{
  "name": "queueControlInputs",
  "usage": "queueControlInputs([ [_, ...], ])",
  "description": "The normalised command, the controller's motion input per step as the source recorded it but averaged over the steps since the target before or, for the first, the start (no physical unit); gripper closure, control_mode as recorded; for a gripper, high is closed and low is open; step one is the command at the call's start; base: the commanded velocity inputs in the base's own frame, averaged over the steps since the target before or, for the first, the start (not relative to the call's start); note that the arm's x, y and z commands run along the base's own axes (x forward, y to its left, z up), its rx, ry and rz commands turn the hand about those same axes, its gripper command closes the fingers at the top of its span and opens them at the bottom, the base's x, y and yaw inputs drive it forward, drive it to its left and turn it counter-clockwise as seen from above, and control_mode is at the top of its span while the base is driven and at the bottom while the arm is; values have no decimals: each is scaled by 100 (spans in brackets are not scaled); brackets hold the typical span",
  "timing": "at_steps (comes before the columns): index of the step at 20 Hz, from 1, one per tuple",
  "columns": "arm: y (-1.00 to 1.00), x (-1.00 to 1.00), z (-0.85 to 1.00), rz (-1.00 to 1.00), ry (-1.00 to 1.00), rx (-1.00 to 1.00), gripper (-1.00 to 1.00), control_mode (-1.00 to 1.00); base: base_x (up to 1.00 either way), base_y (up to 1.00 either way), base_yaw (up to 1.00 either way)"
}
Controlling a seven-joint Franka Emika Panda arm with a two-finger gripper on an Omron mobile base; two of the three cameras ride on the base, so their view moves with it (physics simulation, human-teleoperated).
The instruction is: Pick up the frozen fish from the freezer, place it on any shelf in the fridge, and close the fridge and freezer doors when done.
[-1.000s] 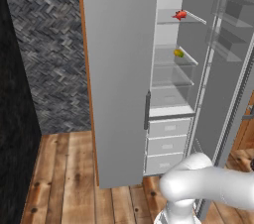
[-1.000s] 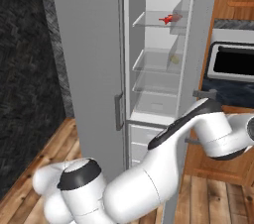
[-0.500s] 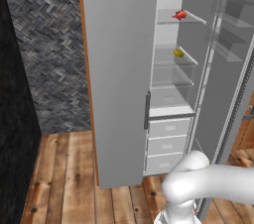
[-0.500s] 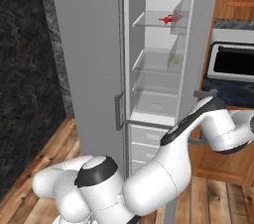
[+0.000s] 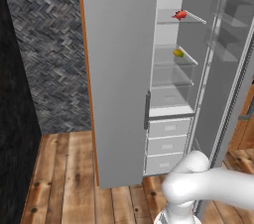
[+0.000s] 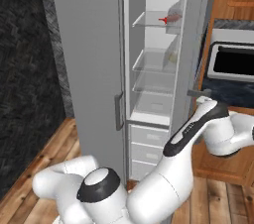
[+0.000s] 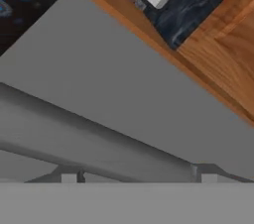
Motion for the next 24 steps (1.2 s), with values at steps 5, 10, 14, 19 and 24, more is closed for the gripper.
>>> queueControlInputs([
  [5,100,45,0,6,-14,18,-100,-100,0,0,0],
  [10,100,51,0,4,-15,17,-100,-100,0,0,0],
  [14,100,59,0,3,-16,16,-100,-100,0,0,0],
  [19,100,66,4,1,-16,16,-100,-100,0,0,0],
  [24,72,69,10,0,-10,18,-100,-100,0,0,0],
])
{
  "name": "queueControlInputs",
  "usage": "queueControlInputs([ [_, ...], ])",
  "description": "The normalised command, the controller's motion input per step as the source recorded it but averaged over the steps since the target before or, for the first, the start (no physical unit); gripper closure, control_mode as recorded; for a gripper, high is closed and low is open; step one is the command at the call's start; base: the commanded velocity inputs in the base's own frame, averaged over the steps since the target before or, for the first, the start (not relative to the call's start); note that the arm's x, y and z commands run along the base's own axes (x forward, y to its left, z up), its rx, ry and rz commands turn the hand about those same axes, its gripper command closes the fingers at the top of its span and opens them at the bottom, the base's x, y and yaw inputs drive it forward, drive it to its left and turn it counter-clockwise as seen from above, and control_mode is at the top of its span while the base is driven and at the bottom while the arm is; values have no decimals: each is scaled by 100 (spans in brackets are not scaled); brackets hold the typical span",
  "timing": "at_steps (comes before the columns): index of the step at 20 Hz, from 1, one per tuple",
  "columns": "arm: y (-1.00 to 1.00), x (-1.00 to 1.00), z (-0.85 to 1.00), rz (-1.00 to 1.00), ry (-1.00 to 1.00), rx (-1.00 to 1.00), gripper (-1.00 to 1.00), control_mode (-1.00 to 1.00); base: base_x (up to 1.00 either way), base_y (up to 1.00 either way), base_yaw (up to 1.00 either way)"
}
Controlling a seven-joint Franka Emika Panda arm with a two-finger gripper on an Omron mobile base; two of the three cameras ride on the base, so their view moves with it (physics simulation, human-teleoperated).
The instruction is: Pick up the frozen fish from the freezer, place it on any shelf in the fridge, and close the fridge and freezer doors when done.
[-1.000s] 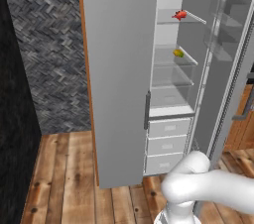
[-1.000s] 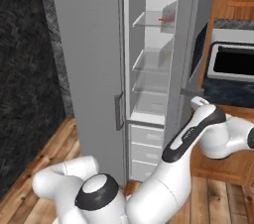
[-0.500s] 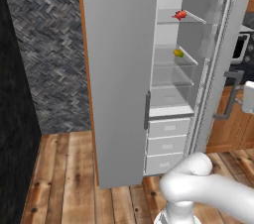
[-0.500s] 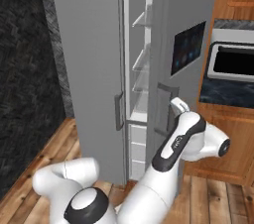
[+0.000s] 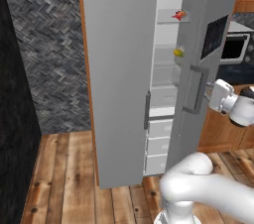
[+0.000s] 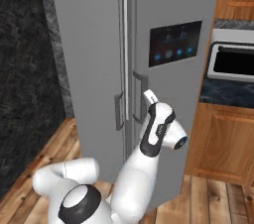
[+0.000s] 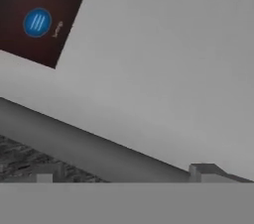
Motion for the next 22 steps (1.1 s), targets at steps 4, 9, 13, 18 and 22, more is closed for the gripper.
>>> queueControlInputs([
  [4,26,78,16,0,-1,18,-100,-100,0,0,0],
  [9,8,94,15,0,0,1,-100,-100,0,0,0],
  [13,0,82,0,0,12,0,-100,-100,0,0,0],
  [18,4,71,0,-4,5,0,-100,-100,0,0,0],
  [22,6,92,0,-7,4,0,-100,-100,0,0,0],
])
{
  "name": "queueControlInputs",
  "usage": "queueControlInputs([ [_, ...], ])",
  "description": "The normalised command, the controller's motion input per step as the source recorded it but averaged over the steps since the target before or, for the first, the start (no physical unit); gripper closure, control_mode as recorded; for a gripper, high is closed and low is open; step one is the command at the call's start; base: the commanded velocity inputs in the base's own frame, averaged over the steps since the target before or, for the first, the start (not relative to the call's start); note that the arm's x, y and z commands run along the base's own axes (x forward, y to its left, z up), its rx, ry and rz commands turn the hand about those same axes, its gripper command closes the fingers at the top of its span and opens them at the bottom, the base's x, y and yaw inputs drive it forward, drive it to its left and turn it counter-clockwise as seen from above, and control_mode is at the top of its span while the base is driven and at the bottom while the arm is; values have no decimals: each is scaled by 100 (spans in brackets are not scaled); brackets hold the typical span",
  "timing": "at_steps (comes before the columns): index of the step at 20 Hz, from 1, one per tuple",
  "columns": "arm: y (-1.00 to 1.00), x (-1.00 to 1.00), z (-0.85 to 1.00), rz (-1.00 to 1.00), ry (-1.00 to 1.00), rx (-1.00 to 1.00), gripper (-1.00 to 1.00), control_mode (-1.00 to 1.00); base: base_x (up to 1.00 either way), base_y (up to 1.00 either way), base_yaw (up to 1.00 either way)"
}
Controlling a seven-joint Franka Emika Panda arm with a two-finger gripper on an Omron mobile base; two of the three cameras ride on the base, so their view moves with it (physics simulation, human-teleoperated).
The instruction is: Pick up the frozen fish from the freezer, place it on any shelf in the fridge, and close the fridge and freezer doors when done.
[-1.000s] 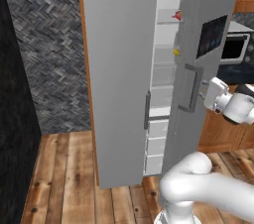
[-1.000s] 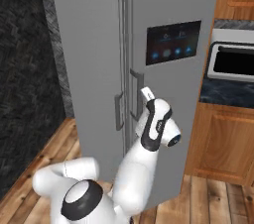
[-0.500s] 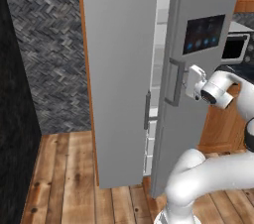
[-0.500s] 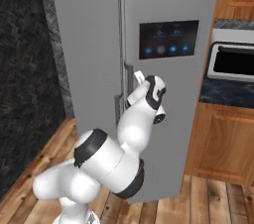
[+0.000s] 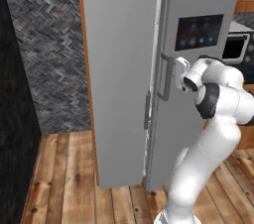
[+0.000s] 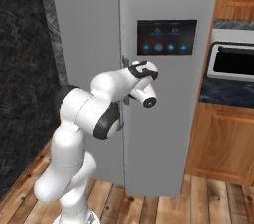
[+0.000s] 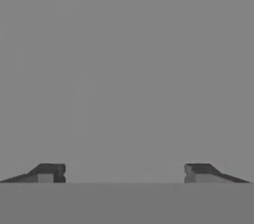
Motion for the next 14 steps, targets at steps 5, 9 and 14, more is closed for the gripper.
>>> queueControlInputs([
  [5,1,100,0,-7,6,0,-100,-100,0,0,0],
  [9,0,100,0,-7,9,0,-100,-100,0,0,0],
  [14,0,68,0,-1,10,0,-100,-100,0,0,0],
])
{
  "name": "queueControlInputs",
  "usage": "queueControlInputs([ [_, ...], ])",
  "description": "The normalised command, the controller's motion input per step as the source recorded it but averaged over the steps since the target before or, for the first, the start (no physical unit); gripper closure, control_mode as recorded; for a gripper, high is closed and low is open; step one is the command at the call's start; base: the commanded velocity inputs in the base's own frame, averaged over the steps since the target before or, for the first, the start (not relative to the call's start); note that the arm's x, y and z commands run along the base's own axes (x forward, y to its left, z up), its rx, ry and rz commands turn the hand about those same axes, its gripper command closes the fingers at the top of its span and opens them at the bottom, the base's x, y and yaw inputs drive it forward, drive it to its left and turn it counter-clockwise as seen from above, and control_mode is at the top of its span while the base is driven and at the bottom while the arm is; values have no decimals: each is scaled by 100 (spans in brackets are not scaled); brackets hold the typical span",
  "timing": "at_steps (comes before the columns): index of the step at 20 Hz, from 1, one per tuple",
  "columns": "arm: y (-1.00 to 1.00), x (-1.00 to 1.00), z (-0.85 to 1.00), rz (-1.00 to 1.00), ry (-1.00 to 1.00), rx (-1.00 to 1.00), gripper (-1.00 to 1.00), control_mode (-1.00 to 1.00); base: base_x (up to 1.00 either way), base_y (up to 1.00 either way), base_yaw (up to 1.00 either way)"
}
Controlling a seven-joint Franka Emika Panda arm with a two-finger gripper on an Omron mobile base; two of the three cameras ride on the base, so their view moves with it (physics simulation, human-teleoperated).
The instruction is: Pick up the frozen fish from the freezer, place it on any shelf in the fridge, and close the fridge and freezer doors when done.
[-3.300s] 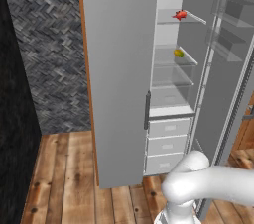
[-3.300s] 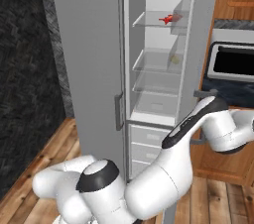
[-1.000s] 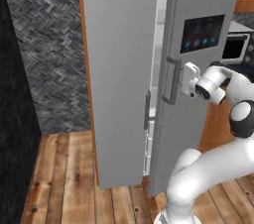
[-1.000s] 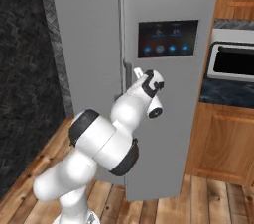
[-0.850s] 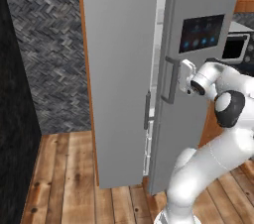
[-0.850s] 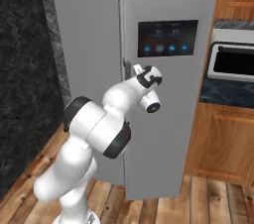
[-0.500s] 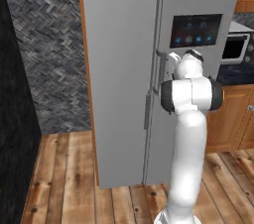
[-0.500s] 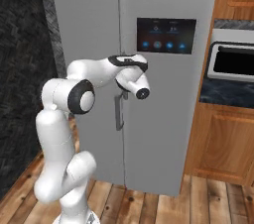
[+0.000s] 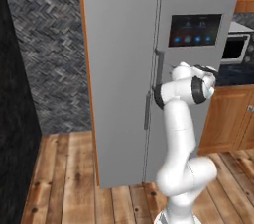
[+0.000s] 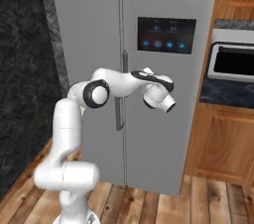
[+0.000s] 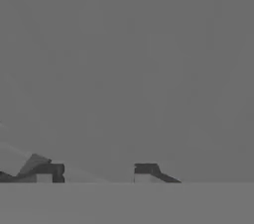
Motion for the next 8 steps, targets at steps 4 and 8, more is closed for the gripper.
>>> queueControlInputs([
  [4,0,0,0,0,1,0,-100,-100,0,0,0],
  [8,0,0,0,0,0,0,-100,-100,0,0,0],
])
